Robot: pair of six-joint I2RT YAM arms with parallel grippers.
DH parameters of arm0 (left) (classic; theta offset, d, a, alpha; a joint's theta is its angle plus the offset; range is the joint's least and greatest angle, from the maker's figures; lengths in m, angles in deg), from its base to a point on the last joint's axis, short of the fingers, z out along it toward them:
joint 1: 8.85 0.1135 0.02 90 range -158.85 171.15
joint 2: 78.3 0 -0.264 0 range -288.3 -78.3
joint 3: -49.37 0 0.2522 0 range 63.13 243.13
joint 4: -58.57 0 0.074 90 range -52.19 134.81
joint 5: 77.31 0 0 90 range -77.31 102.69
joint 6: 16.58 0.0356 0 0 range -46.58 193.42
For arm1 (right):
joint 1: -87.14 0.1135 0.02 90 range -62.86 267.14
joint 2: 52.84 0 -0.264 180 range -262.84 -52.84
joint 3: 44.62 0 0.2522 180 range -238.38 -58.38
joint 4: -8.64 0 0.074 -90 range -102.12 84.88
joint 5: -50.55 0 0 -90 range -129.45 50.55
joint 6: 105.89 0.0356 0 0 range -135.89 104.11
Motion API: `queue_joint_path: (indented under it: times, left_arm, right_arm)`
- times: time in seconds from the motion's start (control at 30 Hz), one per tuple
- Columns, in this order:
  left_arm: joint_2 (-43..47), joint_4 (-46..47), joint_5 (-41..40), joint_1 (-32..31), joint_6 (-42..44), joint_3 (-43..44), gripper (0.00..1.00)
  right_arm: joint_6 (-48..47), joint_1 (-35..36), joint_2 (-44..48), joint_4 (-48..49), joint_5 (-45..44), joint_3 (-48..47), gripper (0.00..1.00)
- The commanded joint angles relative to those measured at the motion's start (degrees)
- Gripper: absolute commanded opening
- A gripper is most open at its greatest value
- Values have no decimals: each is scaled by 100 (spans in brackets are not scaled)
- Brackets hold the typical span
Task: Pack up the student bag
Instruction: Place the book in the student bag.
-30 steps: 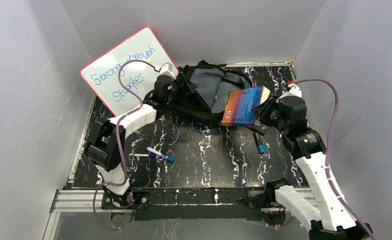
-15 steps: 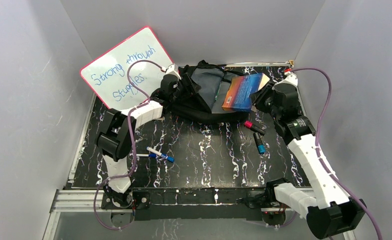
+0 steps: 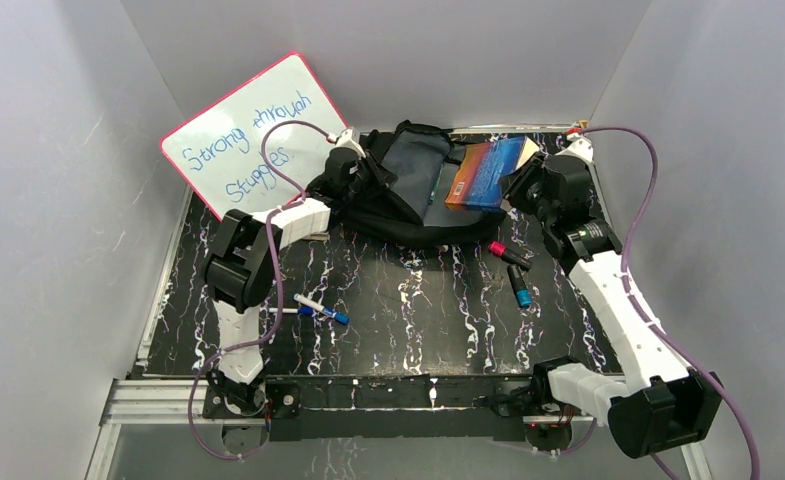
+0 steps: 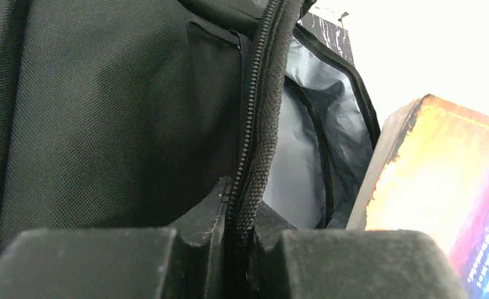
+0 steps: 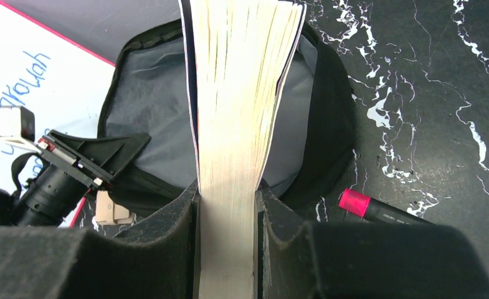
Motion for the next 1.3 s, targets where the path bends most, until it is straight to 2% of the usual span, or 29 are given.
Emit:
queue_joint_path:
  times: [0.0, 0.03, 0.17, 0.4, 0.67, 1.27]
  left_arm:
    - [502, 319, 27, 86, 112, 172, 4]
    - [571, 379, 25, 88, 131, 157, 0]
    - [783, 547, 33, 98, 182, 133, 0]
    - [990, 697, 50, 97, 182, 242, 0]
    - [1095, 731, 29, 97, 200, 316, 0]
    - [1449, 707, 8, 97, 290, 456, 0]
  right_arm:
    - [435, -222, 18, 1643, 110, -437, 0]
    - [518, -283, -25, 1719, 145, -415, 0]
    - [1022, -618, -223, 1911, 389, -309, 0]
    - [1813, -1136, -813, 2164, 1441, -252, 0]
    - [1932, -1178, -1547, 2471, 2408, -426, 0]
    - [2247, -1183, -2227, 3227, 3531, -408, 0]
